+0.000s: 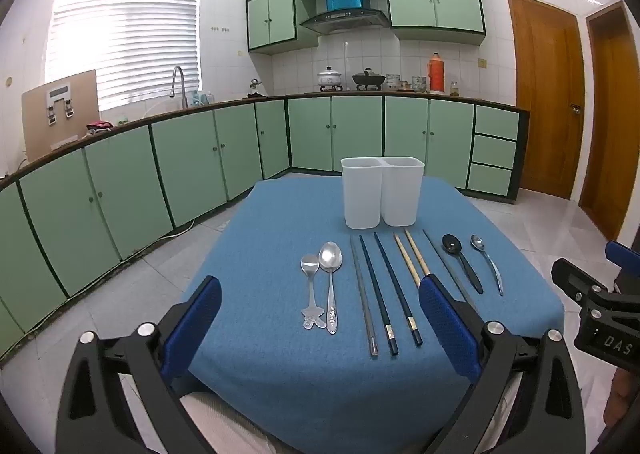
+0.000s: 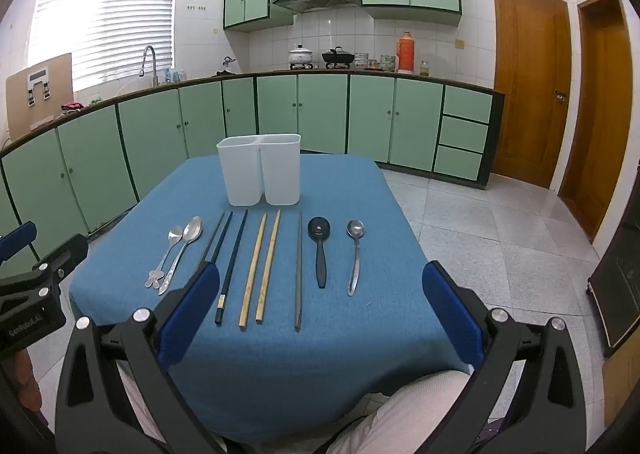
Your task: Organize utensils
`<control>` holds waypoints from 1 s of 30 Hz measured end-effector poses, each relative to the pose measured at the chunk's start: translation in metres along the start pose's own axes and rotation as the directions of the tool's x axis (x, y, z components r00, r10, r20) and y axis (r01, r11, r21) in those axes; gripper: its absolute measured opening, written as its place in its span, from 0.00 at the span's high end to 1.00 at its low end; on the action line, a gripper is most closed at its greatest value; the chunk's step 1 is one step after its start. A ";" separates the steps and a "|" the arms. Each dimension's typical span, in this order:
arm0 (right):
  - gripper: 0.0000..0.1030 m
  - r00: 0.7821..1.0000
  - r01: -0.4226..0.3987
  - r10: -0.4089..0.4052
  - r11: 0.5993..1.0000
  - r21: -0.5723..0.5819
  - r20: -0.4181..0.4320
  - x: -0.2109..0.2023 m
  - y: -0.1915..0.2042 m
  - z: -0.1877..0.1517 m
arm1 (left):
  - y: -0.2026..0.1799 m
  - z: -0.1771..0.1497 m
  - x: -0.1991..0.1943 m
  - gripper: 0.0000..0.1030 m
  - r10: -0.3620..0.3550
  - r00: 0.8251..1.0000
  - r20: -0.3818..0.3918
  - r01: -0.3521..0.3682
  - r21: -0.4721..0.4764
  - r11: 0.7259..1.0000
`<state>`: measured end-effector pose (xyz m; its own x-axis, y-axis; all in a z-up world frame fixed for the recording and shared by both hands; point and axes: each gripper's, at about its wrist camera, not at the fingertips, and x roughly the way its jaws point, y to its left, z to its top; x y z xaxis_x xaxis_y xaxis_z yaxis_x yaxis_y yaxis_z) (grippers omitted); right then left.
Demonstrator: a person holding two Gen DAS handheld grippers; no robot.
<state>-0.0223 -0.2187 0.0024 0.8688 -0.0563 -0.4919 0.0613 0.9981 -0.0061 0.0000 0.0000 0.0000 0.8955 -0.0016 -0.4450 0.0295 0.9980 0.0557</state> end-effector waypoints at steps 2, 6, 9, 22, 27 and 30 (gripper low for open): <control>0.05 1.000 0.000 0.000 1.000 0.000 0.001 0.000 0.000 0.000 | 0.000 0.000 0.000 0.06 -0.001 1.000 0.001 0.001 -0.003 1.000; 0.05 1.000 0.000 0.000 1.000 0.000 0.004 0.000 0.000 0.000 | 0.001 0.000 0.000 0.06 -0.001 1.000 0.003 0.002 -0.006 1.000; 0.05 1.000 0.000 0.000 1.000 0.000 0.005 -0.001 0.000 0.000 | 0.002 0.001 0.000 0.06 -0.002 1.000 0.004 0.002 -0.005 1.000; 0.05 1.000 0.001 -0.001 1.000 -0.001 0.007 -0.001 -0.001 0.000 | 0.001 0.000 0.000 0.06 0.000 1.000 0.005 0.000 -0.006 1.000; 0.05 1.000 0.001 -0.001 1.000 -0.002 0.008 -0.001 -0.001 0.000 | 0.001 0.000 0.000 0.06 0.000 1.000 0.006 0.000 -0.007 1.000; 0.05 1.000 0.001 0.000 1.000 -0.002 0.008 -0.001 -0.001 0.000 | 0.001 0.000 0.000 0.06 -0.001 1.000 0.005 0.001 -0.006 1.000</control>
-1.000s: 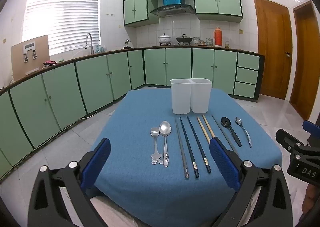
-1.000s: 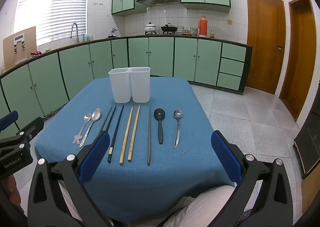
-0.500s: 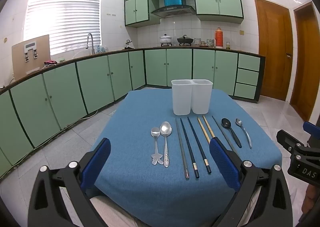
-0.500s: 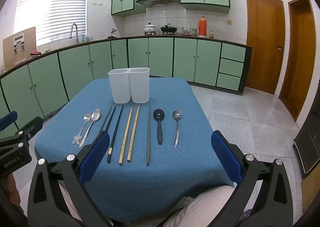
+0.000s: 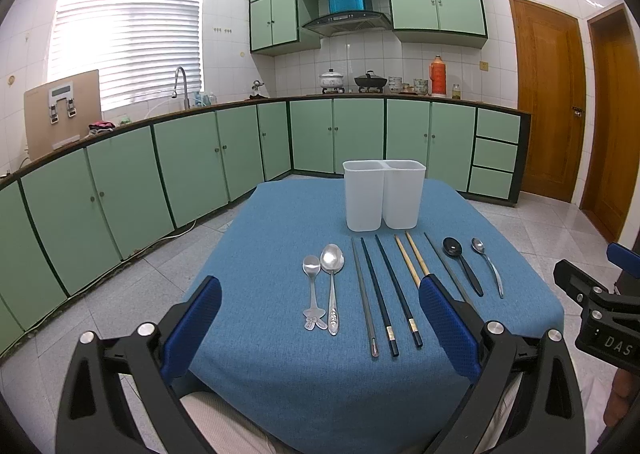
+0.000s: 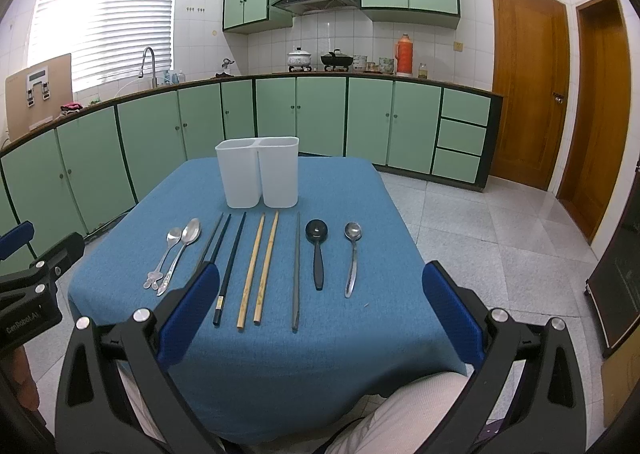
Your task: Organize utensils
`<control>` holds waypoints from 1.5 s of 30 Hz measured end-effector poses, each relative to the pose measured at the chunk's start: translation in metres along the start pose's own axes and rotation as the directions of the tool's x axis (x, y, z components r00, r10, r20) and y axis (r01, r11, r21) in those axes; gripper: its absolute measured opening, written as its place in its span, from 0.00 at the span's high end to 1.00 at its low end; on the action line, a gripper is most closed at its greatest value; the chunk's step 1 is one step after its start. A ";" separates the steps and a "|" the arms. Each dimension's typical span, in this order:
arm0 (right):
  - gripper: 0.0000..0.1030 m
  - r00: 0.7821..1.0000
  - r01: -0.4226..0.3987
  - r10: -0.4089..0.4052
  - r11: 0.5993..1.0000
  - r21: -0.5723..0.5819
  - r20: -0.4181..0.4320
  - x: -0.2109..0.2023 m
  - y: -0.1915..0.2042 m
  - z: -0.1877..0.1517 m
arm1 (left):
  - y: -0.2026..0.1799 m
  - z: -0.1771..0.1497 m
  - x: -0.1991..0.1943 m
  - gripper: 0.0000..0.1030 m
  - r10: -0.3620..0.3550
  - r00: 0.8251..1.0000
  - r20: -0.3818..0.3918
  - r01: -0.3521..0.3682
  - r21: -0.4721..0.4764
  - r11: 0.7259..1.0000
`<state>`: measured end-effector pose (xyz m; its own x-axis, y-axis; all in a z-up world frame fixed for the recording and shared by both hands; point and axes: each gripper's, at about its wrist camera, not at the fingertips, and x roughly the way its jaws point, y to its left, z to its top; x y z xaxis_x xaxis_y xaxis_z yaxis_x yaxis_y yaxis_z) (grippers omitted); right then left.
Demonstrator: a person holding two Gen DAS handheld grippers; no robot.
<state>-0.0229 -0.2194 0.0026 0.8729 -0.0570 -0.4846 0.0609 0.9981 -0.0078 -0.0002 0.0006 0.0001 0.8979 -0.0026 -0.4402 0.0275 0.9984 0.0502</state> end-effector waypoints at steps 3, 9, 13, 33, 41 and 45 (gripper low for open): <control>0.05 1.000 0.000 0.000 1.000 -0.001 0.000 0.000 0.000 0.000 | 0.005 0.000 -0.002 0.06 0.002 1.000 0.002 -0.002 0.001 1.000; 0.05 1.000 0.001 -0.001 1.000 -0.002 0.002 -0.001 0.000 0.000 | 0.007 0.000 -0.003 0.06 0.002 1.000 0.002 -0.002 0.000 1.000; 0.05 1.000 0.001 -0.001 1.000 -0.002 0.002 -0.001 0.000 0.000 | 0.006 0.001 -0.004 0.06 0.002 1.000 0.003 -0.002 0.000 1.000; 0.05 1.000 0.003 -0.003 1.000 -0.005 0.004 -0.001 0.001 0.000 | 0.006 0.002 -0.006 0.06 0.003 1.000 0.005 -0.003 0.000 1.000; 0.05 1.000 0.003 -0.003 1.000 -0.006 0.005 -0.003 0.001 0.000 | 0.006 0.005 -0.007 0.06 0.003 1.000 0.005 -0.003 -0.001 1.000; 0.05 1.000 0.003 -0.003 1.000 -0.006 0.005 -0.003 0.001 0.001 | 0.007 0.006 -0.008 0.06 0.003 1.000 0.006 -0.003 0.000 1.000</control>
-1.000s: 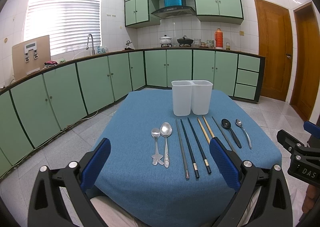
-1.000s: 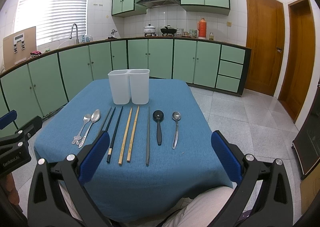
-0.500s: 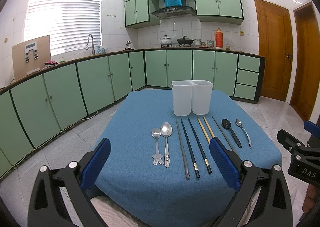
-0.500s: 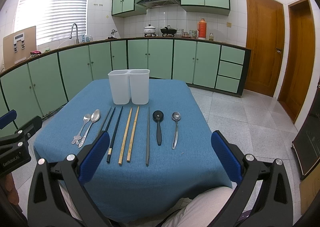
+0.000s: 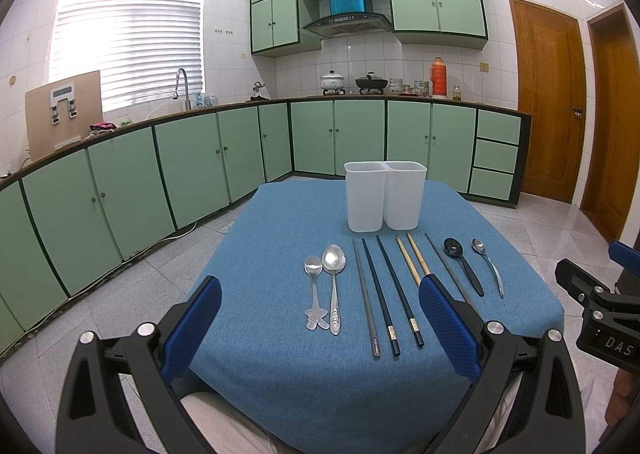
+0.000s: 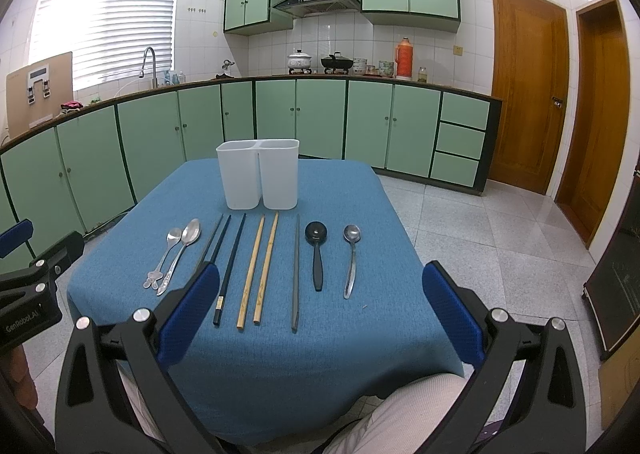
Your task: Organize utensils
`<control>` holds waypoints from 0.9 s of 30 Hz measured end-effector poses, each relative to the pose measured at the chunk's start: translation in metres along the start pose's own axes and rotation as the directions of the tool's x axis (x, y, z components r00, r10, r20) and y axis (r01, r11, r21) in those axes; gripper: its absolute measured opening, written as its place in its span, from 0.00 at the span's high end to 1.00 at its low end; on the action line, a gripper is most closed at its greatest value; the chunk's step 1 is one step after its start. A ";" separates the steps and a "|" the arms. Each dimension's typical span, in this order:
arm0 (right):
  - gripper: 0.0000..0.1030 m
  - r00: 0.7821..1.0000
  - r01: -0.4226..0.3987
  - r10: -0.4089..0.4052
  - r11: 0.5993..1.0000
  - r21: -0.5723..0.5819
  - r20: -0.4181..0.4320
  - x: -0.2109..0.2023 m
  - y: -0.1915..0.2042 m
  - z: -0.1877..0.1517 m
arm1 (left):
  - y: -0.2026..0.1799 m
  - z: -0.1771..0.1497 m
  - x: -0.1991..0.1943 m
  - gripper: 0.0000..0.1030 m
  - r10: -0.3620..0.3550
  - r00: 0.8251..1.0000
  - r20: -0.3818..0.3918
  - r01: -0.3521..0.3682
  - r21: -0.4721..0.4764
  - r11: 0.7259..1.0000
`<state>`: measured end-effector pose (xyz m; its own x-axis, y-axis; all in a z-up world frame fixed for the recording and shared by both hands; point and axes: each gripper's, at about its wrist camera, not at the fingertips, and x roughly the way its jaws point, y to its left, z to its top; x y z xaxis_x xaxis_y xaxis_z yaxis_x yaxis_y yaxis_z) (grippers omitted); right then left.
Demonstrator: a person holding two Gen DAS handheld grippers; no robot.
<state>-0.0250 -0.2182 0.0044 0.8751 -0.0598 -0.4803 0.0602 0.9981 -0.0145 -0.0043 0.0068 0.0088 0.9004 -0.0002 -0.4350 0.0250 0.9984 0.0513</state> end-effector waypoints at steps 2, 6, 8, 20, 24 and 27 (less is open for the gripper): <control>0.05 1.000 0.000 0.000 1.000 -0.001 0.001 0.000 0.000 0.000 | 0.000 0.000 0.000 0.06 0.000 1.000 0.000 0.000 0.000 1.000; 0.05 1.000 0.000 0.000 1.000 -0.001 0.001 0.000 0.000 0.000 | 0.000 0.000 0.000 0.06 0.000 1.000 0.001 0.000 -0.001 1.000; 0.05 1.000 0.000 0.000 1.000 0.000 0.000 0.000 0.000 0.000 | 0.000 0.001 -0.001 0.06 0.001 1.000 0.000 -0.001 -0.001 1.000; 0.05 1.000 0.014 -0.014 1.000 -0.008 -0.012 0.007 -0.005 0.005 | 0.005 0.000 0.013 0.06 0.006 1.000 -0.021 -0.006 -0.008 1.000; 0.05 0.999 0.034 -0.034 0.999 -0.006 -0.025 0.021 -0.009 0.007 | 0.016 -0.002 0.028 0.06 0.021 0.999 -0.050 -0.023 -0.035 0.999; 0.05 0.998 0.059 -0.059 0.998 -0.003 -0.034 0.038 -0.016 0.011 | 0.027 0.000 0.049 0.06 0.031 0.996 -0.089 -0.037 -0.058 0.998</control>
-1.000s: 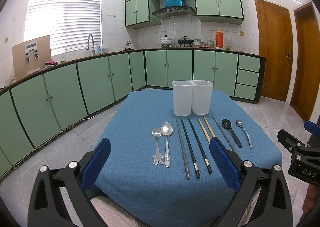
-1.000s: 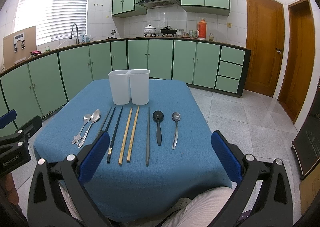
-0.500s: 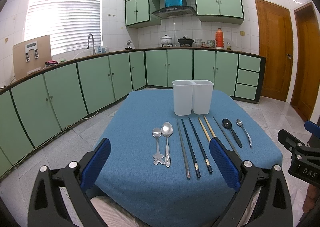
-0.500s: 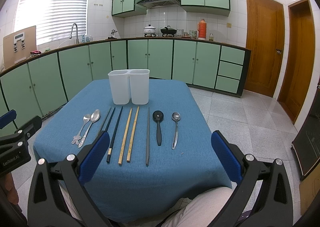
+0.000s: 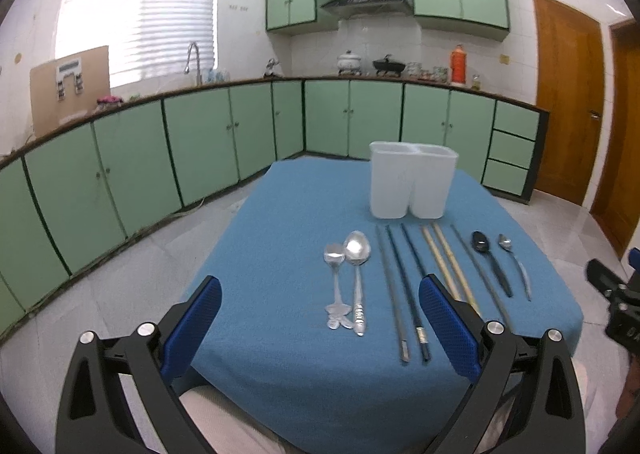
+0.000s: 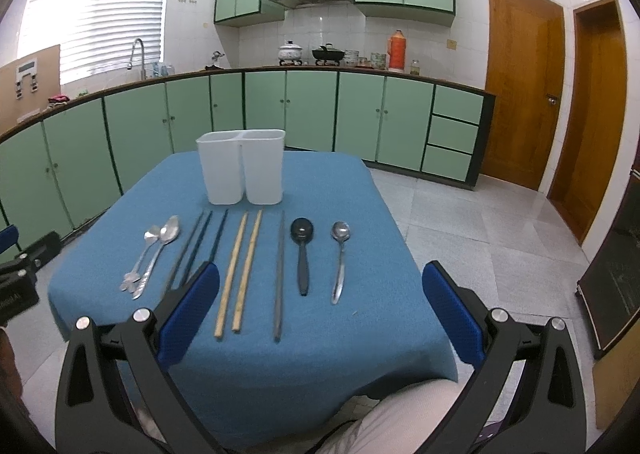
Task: Organize utensils
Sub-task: 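Grasp the small silver spoon with the left tool while the right tool approaches the silver spoon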
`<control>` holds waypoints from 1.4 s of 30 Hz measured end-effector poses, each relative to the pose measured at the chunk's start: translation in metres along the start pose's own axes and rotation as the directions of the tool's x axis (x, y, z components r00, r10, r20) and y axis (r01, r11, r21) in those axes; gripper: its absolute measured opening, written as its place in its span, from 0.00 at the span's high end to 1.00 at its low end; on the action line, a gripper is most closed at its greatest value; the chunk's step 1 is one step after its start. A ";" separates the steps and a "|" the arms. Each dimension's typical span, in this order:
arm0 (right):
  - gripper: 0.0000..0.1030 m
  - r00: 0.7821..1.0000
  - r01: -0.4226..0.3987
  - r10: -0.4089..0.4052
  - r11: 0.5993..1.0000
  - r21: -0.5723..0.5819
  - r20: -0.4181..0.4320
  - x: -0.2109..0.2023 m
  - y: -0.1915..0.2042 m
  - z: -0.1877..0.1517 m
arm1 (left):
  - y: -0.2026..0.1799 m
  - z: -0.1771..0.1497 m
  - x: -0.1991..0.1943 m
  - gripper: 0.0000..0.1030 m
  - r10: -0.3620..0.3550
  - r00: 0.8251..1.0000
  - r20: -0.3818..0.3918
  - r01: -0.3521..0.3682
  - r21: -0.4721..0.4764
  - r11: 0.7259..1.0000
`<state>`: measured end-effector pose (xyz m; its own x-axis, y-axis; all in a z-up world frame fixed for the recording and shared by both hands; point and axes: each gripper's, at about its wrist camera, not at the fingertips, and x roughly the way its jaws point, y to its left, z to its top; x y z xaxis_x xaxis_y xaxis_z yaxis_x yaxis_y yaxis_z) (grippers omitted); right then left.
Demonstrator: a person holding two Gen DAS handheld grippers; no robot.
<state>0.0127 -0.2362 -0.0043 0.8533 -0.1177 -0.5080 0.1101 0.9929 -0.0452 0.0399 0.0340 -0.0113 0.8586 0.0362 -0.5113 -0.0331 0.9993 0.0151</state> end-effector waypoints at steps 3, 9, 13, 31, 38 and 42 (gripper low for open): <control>0.05 1.000 0.021 -0.021 1.000 0.009 -0.017 0.019 -0.005 0.003 | 0.006 0.004 0.022 0.06 0.025 0.999 -0.028 -0.025 0.000 1.000; 0.05 0.997 0.055 -0.054 0.998 0.029 -0.051 0.055 -0.013 0.010 | 0.007 0.013 0.072 0.06 0.032 0.995 -0.098 -0.029 0.031 0.999; 0.09 0.995 0.070 -0.068 0.997 0.032 -0.076 0.075 -0.015 0.011 | 0.000 0.015 0.110 0.06 0.039 0.987 -0.159 -0.030 0.059 0.998; 0.27 0.984 0.055 -0.048 0.998 0.037 -0.173 0.130 -0.016 0.015 | -0.006 0.008 0.202 0.29 0.031 0.938 -0.346 0.000 0.089 0.996; 0.27 0.981 0.051 -0.043 0.998 0.036 -0.187 0.141 -0.012 0.016 | -0.007 0.007 0.207 0.30 0.014 0.930 -0.368 0.021 0.090 0.996; 0.27 0.981 0.046 -0.039 0.998 0.032 -0.190 0.144 -0.010 0.016 | -0.004 0.007 0.213 0.37 0.006 0.927 -0.374 0.027 0.082 0.996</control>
<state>0.1425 -0.2636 -0.0628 0.7362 -0.1507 -0.6597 0.1653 0.9854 -0.0406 0.2262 0.0381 -0.1141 0.6045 0.0377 -0.7957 0.0324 0.9969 0.0719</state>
